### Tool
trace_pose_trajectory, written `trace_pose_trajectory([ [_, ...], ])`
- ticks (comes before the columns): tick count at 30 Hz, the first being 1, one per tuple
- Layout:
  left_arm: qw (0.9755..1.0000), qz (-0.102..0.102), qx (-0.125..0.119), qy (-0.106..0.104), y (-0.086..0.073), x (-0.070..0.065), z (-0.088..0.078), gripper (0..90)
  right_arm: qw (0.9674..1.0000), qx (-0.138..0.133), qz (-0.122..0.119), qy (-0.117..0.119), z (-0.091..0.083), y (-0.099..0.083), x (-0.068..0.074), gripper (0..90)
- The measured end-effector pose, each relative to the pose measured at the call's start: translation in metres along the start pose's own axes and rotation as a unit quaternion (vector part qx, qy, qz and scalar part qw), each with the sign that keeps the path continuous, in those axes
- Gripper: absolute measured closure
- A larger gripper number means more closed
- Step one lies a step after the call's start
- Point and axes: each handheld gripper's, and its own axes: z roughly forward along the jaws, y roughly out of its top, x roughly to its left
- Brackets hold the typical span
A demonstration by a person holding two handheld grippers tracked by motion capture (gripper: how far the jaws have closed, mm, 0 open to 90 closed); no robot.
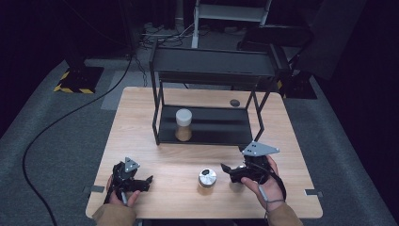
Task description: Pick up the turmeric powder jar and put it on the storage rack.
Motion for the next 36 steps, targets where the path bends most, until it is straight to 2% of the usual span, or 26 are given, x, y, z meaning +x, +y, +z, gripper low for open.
trace_pose_trajectory([
  [16,1.0000,-0.001,-0.001,0.000,0.000,0.000,0.000,1.6,0.9997,0.007,-0.015,0.017,0.017,0.011,0.018,6.2],
  [28,1.0000,-0.001,-0.001,0.000,0.000,0.000,0.000,1.7,0.9992,0.003,-0.029,0.028,0.029,0.012,0.032,5.1],
  [36,1.0000,-0.001,-0.001,0.000,0.000,0.000,0.000,1.6,0.9990,0.016,-0.020,0.036,0.040,0.008,0.037,5.1],
])
